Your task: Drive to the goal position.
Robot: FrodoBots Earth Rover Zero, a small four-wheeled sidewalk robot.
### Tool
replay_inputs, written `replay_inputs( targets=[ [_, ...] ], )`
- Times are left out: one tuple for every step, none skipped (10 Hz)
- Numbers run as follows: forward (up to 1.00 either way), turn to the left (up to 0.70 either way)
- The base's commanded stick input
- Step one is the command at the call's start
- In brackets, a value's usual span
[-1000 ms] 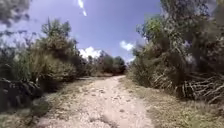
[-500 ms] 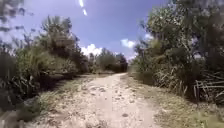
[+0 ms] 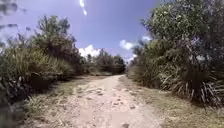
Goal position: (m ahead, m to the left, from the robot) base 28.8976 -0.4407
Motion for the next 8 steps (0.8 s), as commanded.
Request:
replay_inputs(
  targets=[
    [0.50,-0.40],
    [0.50,-0.14],
    [0.50,0.00],
    [0.50,0.00],
    [0.50,0.00],
    [0.50,0.00],
    [0.50,0.00],
    [0.50,0.00]
  ],
)
